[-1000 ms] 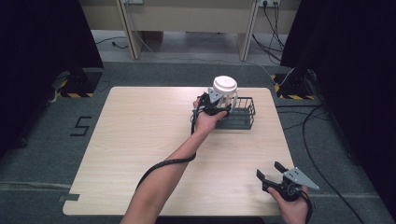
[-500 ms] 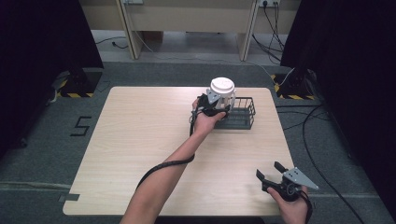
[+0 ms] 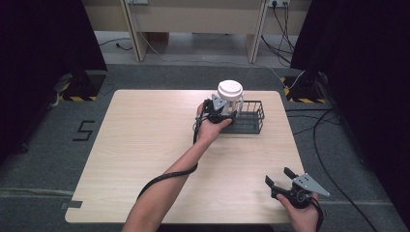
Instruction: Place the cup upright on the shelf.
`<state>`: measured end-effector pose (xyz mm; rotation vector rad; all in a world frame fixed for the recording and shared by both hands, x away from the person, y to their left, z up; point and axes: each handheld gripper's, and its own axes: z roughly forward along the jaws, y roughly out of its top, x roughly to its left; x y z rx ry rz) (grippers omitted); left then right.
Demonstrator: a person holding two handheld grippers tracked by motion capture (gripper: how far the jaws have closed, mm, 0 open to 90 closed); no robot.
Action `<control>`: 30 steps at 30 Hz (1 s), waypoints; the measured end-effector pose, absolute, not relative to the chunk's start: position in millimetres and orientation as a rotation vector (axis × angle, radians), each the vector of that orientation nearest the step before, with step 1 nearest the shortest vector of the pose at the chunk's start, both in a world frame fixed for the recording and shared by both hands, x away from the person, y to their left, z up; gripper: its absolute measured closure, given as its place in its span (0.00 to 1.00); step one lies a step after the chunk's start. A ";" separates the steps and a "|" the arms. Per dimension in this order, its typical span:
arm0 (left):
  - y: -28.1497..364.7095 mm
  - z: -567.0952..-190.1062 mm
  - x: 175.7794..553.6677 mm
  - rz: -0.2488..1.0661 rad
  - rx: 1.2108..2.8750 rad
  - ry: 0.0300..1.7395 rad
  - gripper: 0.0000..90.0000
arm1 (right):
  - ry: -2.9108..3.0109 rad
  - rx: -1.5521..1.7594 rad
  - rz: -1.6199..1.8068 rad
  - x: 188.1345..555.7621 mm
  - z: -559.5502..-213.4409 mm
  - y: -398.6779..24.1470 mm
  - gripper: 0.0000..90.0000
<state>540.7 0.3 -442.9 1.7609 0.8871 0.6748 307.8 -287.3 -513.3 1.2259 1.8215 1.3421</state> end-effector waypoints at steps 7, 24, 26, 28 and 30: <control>11.7 -436.2 530.0 0.686 1.763 0.855 0.16 | 1.822 1.228 1.342 307.7 -513.3 -287.0 0.18; 51.2 -424.0 501.7 0.691 1.754 0.810 0.17 | 1.819 1.232 1.336 307.9 -513.3 -286.9 0.18; 55.7 -422.5 497.3 0.684 1.755 0.804 0.16 | 1.820 1.231 1.335 307.8 -513.3 -286.8 0.18; 60.1 -421.3 492.7 0.681 1.753 0.801 0.17 | 1.820 1.235 1.335 307.5 -513.2 -286.2 0.18; 63.5 -420.5 489.2 0.681 1.755 0.797 0.17 | 1.821 1.235 1.332 307.4 -513.2 -286.1 0.18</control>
